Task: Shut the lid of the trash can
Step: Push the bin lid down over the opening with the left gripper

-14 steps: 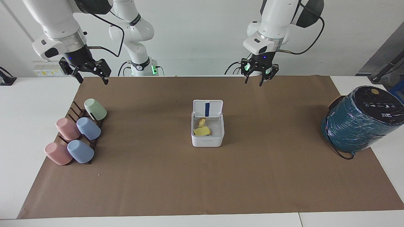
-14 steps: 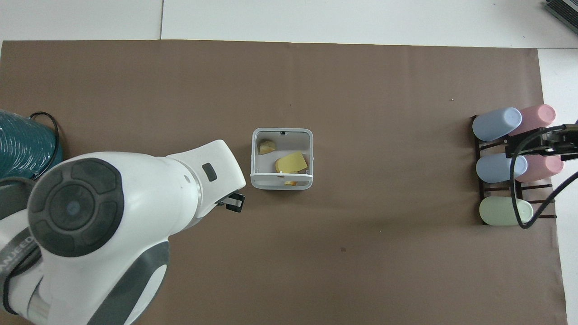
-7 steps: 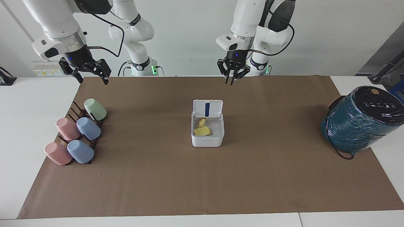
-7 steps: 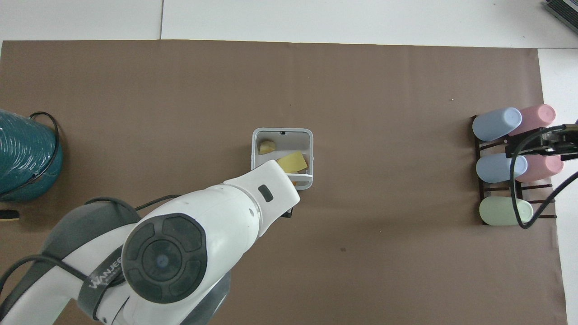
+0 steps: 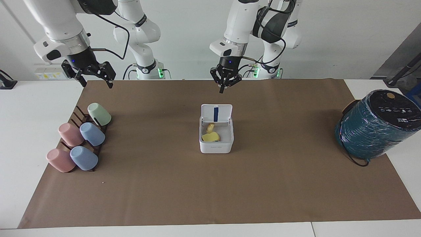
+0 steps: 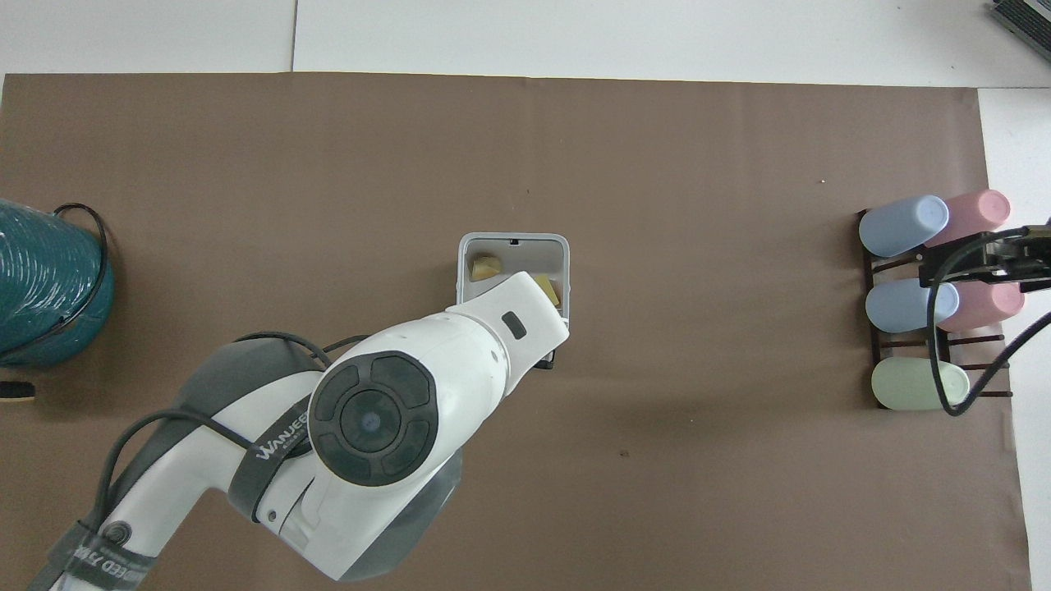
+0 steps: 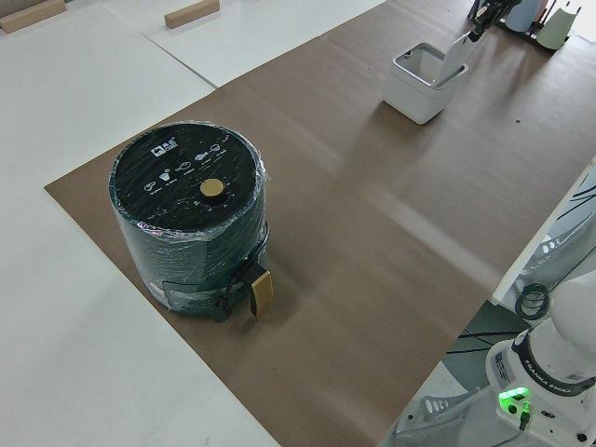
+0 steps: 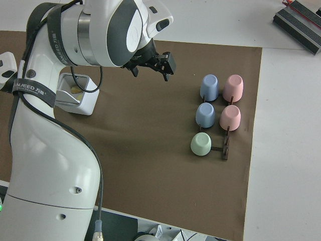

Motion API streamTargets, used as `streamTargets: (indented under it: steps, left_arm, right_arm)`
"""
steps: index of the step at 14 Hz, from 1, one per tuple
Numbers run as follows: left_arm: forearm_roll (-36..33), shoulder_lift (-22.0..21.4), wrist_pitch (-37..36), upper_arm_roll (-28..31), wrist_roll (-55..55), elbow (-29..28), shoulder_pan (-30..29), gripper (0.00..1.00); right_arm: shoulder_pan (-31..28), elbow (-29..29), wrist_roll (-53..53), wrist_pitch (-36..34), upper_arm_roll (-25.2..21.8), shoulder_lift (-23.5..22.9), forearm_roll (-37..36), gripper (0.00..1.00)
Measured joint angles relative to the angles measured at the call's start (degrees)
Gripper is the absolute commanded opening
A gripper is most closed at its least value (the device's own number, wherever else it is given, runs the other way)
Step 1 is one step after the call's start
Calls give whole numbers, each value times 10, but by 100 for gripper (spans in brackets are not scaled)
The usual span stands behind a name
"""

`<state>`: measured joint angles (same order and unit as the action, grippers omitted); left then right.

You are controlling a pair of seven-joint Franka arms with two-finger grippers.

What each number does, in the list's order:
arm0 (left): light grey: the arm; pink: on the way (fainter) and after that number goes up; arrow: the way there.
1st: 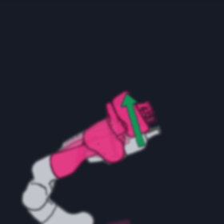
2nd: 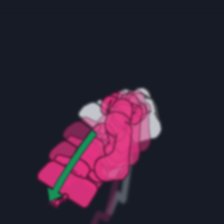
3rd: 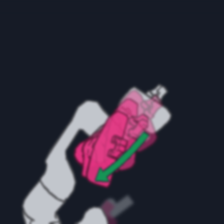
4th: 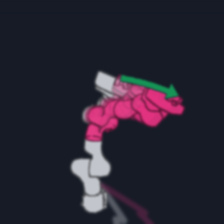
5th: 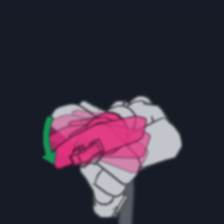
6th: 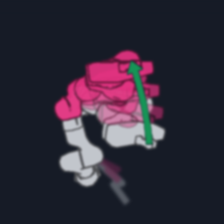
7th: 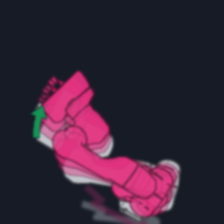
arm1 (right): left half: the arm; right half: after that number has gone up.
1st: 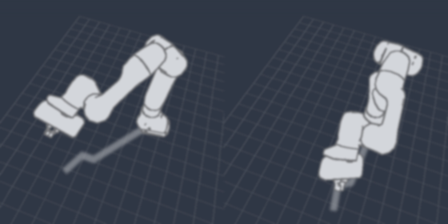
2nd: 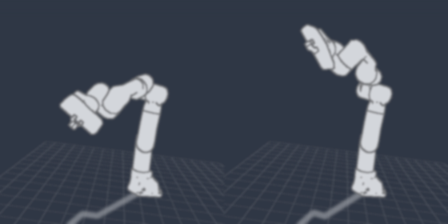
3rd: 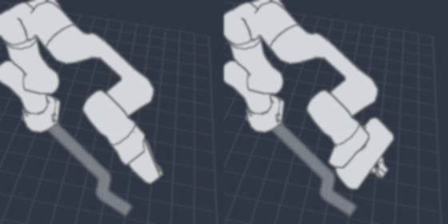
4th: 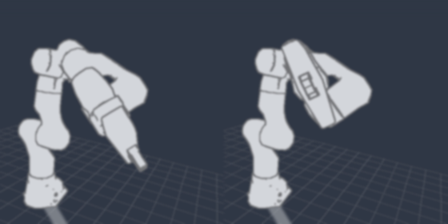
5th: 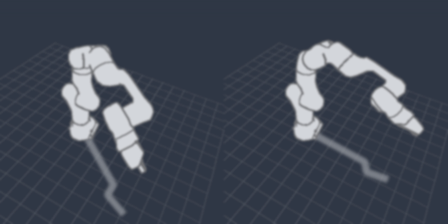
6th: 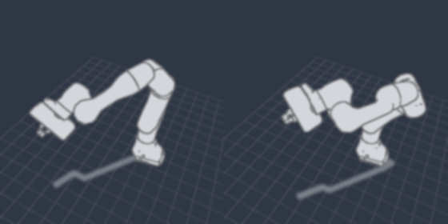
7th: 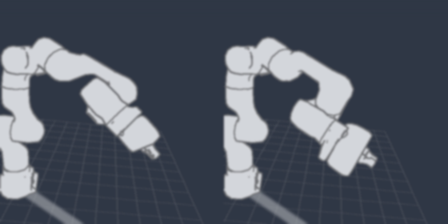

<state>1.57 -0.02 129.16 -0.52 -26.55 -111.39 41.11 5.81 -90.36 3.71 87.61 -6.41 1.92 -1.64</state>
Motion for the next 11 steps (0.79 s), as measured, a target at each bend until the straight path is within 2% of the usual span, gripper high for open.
streamTargets:
  steps: [11]
  left_arm:
    - [0,66,145,11,-2,1,-28,0]
  right_arm:
    - [0,0,0,0,0,0,0,100]
